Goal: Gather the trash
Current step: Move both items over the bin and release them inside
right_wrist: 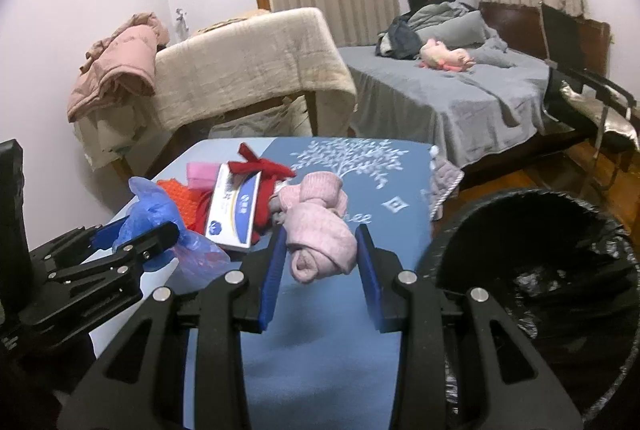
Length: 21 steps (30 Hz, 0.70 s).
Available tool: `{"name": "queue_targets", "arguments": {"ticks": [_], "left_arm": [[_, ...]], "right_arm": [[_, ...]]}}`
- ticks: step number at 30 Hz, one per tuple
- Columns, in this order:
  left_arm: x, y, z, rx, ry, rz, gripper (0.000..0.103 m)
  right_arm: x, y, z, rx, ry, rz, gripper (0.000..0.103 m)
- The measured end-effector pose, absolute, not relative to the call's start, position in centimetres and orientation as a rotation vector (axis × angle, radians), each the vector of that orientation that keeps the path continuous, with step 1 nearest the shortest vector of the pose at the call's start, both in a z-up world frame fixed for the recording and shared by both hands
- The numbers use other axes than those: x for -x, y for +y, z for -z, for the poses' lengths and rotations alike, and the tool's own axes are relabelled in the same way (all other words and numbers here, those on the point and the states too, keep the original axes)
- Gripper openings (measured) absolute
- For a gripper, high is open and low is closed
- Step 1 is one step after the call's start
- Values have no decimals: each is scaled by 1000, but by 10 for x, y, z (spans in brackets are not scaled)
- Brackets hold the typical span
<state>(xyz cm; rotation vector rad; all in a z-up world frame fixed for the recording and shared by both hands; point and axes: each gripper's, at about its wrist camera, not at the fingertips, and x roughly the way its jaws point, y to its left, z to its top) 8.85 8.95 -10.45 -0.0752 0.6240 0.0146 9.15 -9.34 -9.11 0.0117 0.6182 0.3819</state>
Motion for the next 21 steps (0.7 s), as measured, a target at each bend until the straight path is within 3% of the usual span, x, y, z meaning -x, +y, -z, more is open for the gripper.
{"name": "queue_targets", "arguments": {"ticks": [21], "left_arm": [[-126,-35,84,-5,579,257,52]], "right_arm": [[-71,-227,76,-67,554,-82,34]]}}
